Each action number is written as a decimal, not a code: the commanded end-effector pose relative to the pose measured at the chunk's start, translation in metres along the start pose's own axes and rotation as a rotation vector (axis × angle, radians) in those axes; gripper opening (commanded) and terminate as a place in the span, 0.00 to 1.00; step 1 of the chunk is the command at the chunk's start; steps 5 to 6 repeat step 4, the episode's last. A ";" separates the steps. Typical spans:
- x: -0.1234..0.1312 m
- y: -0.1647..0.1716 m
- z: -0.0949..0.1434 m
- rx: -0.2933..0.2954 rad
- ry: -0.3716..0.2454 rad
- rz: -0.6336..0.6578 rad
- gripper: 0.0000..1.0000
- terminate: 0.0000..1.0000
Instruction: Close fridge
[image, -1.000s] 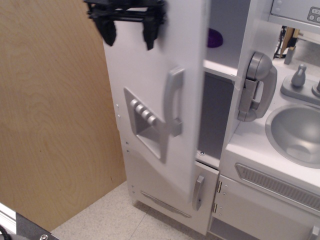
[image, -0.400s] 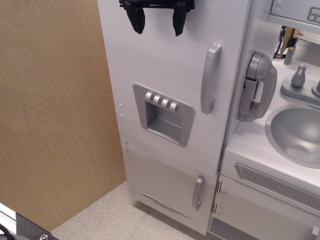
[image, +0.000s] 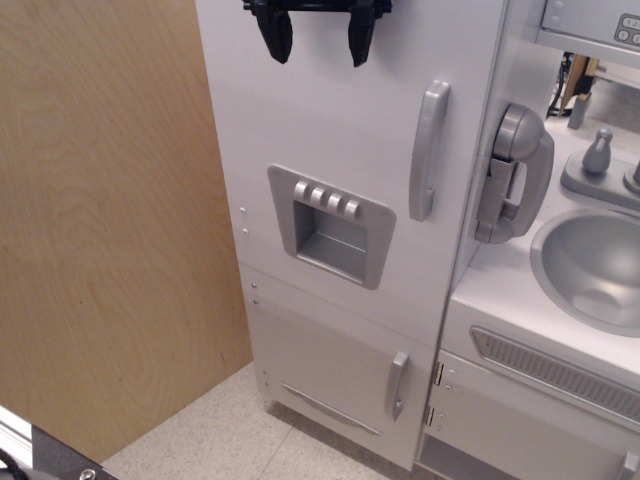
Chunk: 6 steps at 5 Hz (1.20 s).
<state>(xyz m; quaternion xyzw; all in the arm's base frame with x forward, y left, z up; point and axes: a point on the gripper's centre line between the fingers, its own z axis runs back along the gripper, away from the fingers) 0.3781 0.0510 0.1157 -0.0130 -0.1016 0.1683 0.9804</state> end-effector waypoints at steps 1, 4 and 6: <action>-0.036 0.018 0.023 -0.019 -0.088 -0.103 1.00 0.00; -0.059 0.026 0.024 -0.014 -0.069 -0.115 1.00 1.00; -0.059 0.026 0.024 -0.014 -0.069 -0.115 1.00 1.00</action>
